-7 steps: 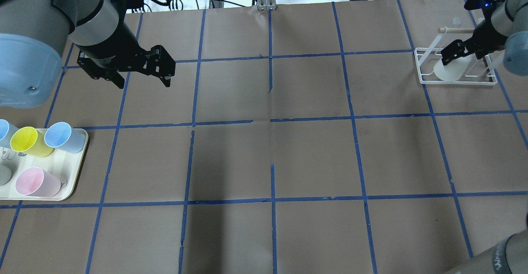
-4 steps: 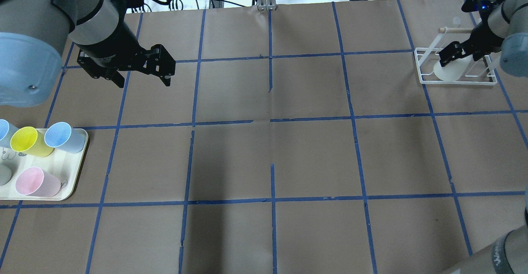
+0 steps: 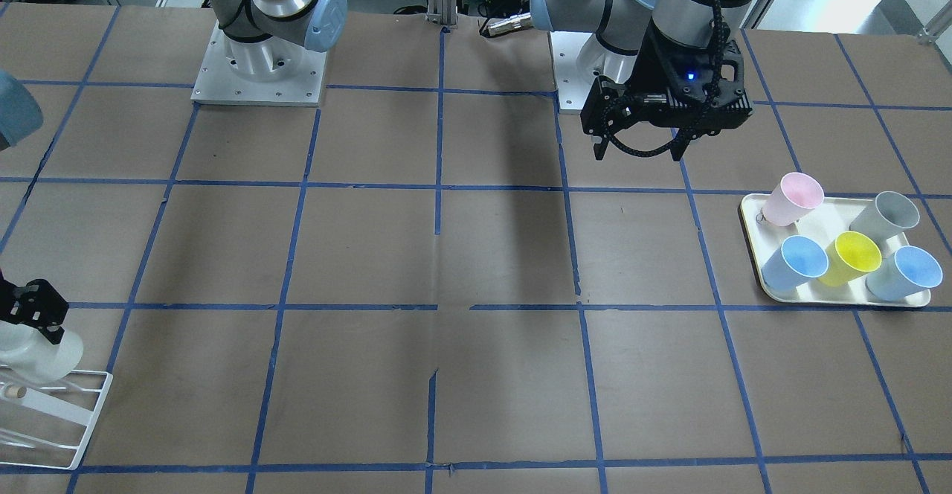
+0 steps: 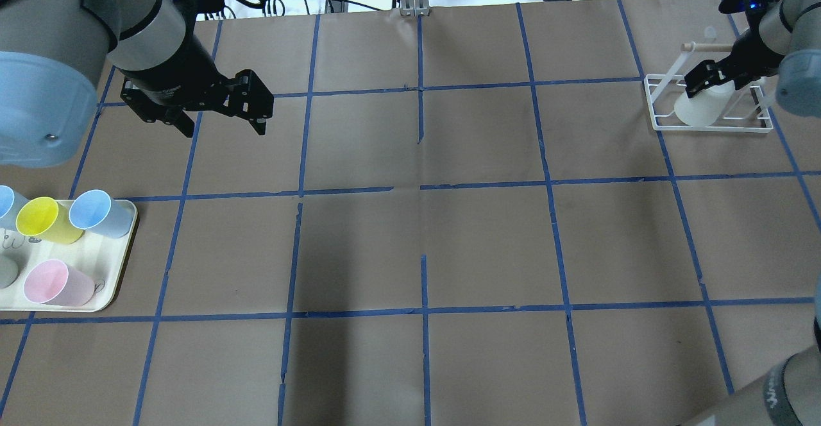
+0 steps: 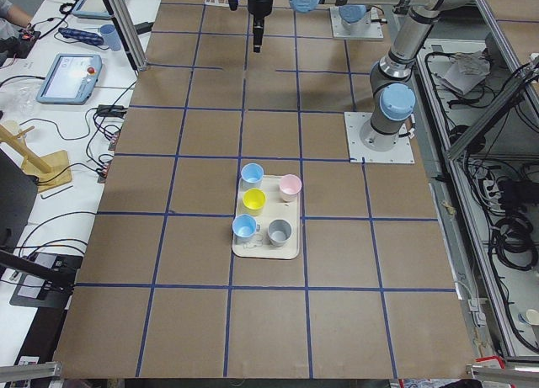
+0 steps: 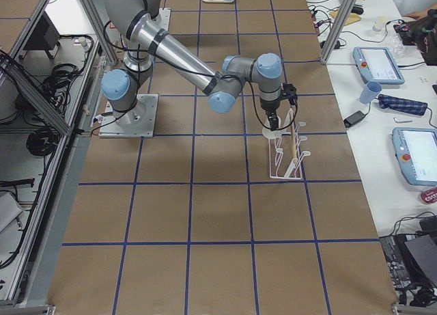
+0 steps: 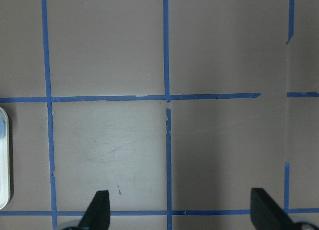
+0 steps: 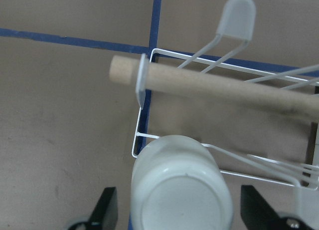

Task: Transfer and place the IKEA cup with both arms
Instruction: 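Close the right gripper on the white cup's base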

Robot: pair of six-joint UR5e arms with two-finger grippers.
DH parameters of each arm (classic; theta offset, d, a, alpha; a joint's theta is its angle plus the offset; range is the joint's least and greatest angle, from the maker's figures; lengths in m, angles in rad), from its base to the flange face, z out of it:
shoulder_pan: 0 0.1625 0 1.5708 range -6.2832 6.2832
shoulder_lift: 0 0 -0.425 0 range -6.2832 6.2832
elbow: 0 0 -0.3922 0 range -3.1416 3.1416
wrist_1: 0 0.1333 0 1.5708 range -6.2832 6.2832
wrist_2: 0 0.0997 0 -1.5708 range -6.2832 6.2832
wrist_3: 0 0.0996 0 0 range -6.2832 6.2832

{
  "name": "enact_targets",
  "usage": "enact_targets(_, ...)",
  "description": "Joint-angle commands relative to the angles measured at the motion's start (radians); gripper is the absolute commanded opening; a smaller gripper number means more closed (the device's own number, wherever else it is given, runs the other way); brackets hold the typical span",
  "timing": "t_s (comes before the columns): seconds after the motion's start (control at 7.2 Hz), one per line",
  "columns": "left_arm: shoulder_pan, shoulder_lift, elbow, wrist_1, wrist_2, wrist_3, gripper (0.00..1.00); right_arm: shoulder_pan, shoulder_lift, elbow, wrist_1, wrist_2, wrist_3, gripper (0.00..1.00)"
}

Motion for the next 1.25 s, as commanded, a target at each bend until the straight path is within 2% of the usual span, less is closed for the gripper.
enact_targets(0.0, 0.0, -0.003, 0.004, 0.0, -0.002, 0.0, 1.0, 0.0, 0.011, -0.005, -0.012, 0.029, 0.004, 0.89)
enact_targets(0.83, 0.008, -0.002, 0.006, 0.0, 0.0, 0.0, 1.0, 0.0, 0.011, 0.001, 0.004, 0.017, 0.004, 0.85)
enact_targets(1.11, 0.0, -0.005, 0.009, 0.0, -0.002, 0.0, 1.0, 0.0, 0.011, -0.002, 0.01, 0.016, 0.004, 0.81)
